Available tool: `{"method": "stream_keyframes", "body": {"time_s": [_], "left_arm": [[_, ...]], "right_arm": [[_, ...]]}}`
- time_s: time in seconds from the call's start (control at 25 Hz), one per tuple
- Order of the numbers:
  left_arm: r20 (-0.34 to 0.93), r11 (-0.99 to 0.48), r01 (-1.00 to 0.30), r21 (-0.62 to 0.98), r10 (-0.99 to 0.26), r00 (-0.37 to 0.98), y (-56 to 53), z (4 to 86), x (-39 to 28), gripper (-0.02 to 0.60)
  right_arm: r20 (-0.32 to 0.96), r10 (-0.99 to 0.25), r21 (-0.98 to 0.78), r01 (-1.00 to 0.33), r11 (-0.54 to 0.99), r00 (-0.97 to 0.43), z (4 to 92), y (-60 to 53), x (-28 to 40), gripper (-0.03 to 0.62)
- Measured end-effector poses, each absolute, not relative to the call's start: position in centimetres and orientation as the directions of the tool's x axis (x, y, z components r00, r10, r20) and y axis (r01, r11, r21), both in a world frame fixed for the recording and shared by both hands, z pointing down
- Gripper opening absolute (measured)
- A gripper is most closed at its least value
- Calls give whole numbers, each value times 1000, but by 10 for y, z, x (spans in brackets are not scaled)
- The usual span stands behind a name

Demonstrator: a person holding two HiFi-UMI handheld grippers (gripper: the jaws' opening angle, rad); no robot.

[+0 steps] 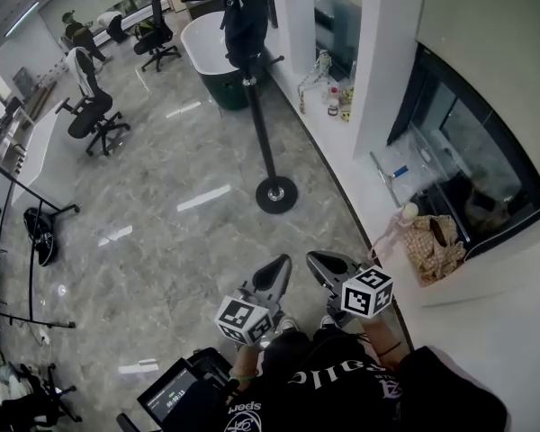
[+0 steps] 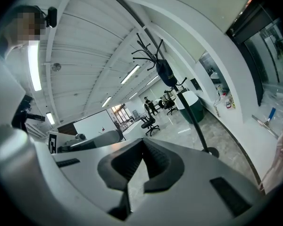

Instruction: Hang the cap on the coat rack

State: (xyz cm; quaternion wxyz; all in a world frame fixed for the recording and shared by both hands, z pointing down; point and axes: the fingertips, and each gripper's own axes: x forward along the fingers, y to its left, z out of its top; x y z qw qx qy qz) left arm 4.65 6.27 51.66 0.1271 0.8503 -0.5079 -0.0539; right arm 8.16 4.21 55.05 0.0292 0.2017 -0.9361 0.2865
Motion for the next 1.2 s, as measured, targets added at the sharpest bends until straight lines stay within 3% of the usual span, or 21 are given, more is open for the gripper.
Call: {"method": "stream_keyframes", "body": {"time_s": [0.52, 1.2], "left_arm": [[58, -438, -858, 269, -882, 468, 63, 521, 78, 5], [58, -436, -861, 261, -884, 465, 72, 518, 71, 5]], "right_arm": [[184, -324, -509, -372, 776, -928, 556, 45, 105, 17], [206, -298, -456, -361, 814, -932, 553, 57, 90, 17]]}}
